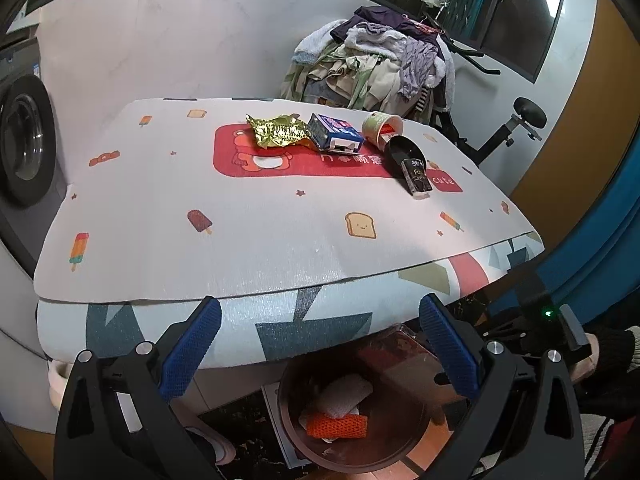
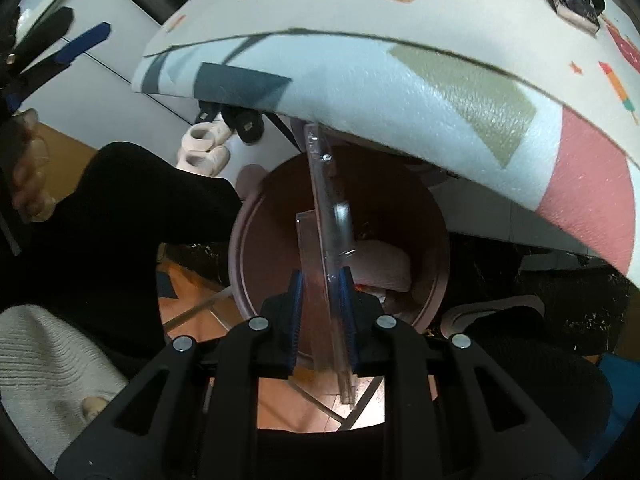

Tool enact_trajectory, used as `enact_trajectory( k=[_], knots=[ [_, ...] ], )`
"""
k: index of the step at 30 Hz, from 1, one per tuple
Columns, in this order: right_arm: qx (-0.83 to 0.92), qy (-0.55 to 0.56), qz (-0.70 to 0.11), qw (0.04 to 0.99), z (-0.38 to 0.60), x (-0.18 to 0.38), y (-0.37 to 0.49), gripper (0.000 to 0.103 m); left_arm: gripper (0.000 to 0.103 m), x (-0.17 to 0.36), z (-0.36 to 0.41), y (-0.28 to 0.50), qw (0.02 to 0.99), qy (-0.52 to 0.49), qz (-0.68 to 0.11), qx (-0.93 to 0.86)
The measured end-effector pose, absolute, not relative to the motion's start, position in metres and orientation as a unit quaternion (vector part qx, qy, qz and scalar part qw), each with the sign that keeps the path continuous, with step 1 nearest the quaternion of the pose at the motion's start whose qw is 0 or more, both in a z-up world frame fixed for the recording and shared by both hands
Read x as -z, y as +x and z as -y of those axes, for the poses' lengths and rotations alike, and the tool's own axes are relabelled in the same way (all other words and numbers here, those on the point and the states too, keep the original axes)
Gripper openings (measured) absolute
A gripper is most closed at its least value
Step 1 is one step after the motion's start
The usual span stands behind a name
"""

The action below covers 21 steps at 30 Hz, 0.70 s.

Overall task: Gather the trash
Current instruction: 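Lower the foam net and clear package into the brown bin and open both grippers, then move both tools back up over the table of trash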

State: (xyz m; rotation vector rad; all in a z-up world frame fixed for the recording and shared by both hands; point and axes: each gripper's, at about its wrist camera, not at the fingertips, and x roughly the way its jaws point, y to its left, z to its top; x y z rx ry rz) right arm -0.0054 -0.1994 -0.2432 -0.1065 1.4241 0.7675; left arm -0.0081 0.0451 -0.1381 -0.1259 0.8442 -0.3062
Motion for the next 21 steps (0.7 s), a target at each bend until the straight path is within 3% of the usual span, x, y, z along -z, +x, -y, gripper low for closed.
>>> enact_trajectory(
  k=[5, 7, 9, 11, 14, 17, 21],
  knots=[
    [-0.337, -0.040, -0.637, 0.692, 0.202, 0.252, -0.003, 0.025, 0.097, 0.141, -0.046, -0.008, 0.897, -0.063, -0.412, 0.146],
    [-0.328, -0.036, -0.632, 0.702, 0.204, 0.253, -0.001, 0.039, 0.097, 0.142, -0.046, -0.008, 0.897, -0.064, -0.413, 0.145],
    [-0.319, -0.021, -0.622, 0.714, 0.209, 0.250, 0.003, 0.067, 0.097, 0.142, -0.046, -0.007, 0.897, -0.064, -0.413, 0.146],
    [-0.309, -0.009, -0.611, 0.729, 0.217, 0.245, 0.005, 0.073, 0.097, 0.143, -0.046, -0.007, 0.896, -0.064, -0.414, 0.146],
    [-0.287, -0.004, -0.595, 0.751, 0.223, 0.239, 0.008, 0.089, 0.097, 0.144, -0.045, -0.007, 0.896, -0.064, -0.416, 0.145],
    [-0.272, -0.008, -0.567, 0.778, 0.228, 0.228, 0.007, 0.096, 0.097, 0.145, -0.045, -0.007, 0.895, -0.065, -0.417, 0.144],
    [-0.265, -0.002, -0.530, 0.805, 0.234, 0.213, 0.007, 0.097, 0.097, 0.147, -0.044, -0.006, 0.895, -0.065, -0.419, 0.143]
  ],
)
